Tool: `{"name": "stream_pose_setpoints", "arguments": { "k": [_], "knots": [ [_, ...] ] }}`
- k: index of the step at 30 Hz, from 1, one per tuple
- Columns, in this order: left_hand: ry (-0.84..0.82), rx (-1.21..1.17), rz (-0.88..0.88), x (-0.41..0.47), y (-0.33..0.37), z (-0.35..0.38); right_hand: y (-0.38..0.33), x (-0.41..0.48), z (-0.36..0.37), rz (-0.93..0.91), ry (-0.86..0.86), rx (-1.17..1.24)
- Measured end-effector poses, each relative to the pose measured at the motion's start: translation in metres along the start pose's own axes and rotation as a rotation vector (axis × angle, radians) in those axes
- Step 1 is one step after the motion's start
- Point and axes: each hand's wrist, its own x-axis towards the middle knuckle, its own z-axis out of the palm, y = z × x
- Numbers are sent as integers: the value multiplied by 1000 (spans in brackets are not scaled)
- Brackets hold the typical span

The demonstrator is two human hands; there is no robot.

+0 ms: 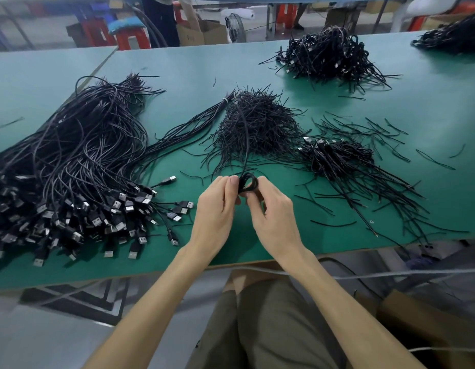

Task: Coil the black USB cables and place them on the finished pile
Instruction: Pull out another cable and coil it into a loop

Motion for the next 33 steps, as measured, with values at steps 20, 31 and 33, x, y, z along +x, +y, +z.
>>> {"name": "stream_pose_setpoints", "arguments": {
  "k": [20,31,33],
  "knots": [
    [-439,426,244,24,46,-46,-4,1,-8,136,53,298],
    [-366,661,48,39,45,-23,-5,4,-9,188,20,340],
    [-379,478,-54,41,44,-23,-4,5,-9,181,17,325]
  ]
}}
